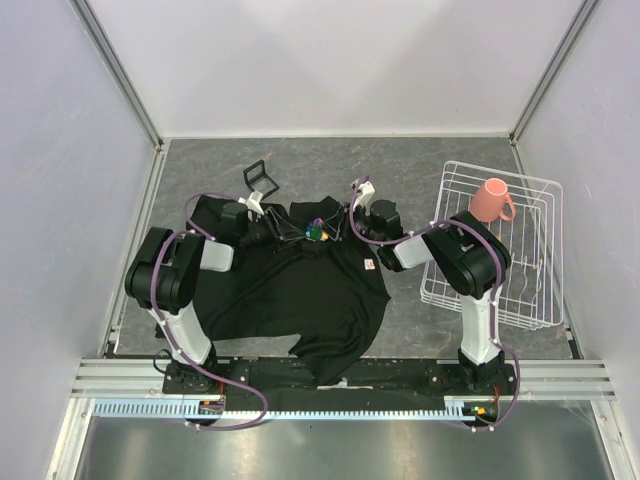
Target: Remove the brooch from the garment
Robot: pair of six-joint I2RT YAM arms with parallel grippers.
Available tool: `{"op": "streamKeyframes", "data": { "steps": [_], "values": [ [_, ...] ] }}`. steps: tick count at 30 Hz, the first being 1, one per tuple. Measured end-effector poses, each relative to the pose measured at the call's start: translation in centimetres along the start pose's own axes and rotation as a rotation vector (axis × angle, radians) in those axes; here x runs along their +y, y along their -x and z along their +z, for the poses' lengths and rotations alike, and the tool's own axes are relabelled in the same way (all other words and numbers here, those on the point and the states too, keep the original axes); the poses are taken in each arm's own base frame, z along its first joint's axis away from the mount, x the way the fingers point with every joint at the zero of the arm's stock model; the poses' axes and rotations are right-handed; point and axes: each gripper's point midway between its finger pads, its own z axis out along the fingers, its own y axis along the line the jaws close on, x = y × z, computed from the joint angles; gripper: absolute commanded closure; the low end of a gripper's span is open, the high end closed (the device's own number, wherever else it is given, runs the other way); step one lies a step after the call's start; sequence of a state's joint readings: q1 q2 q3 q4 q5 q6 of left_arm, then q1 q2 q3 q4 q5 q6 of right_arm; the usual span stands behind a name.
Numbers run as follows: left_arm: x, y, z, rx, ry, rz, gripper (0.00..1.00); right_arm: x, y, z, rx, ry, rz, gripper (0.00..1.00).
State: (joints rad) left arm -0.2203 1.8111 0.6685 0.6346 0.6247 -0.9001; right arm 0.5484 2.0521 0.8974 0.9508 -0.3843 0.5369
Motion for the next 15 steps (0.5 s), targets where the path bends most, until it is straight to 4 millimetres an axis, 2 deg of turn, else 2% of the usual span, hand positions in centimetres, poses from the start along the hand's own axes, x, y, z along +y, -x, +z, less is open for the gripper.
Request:
{"op": "streamKeyframes", "data": {
  "steps": [2, 4, 5, 6, 9, 12, 15],
  "values": [
    [0.3, 0.0, -0.1, -0.001, 0.020, -0.003, 0.60, -0.1, 0.1, -0.1, 0.008, -0.018, -0.028, 0.80],
    [0.6, -0.1, -0.3, -0.001, 0.047, -0.012, 0.62, -0.3, -0.3, -0.2, 0.023, -0.032, -0.043, 0.78],
    [0.8, -0.1, -0.4, -0.003, 0.063, -0.016, 0.62, -0.3, -0.5, -0.2, 0.033, -0.037, -0.049, 0.66],
    [1.0, -0.2, -0.5, -0.004, 0.075, -0.019, 0.62, -0.4, -0.9, -0.3, 0.047, -0.043, -0.052, 0.60],
    [1.0, -0.1, -0.9, -0.008, 0.098, -0.021, 0.60, -0.6, -1.9, -0.3, 0.078, -0.062, -0.065, 0.52],
    [0.8, 0.0, -1.2, -0.015, 0.110, -0.019, 0.59, -0.5, -2.7, -0.3, 0.105, -0.068, -0.079, 0.53],
    [0.9, 0.1, -1.4, -0.022, 0.122, -0.019, 0.60, -0.2, -3.0, 0.2, 0.120, -0.064, -0.089, 0.60]
  ]
}}
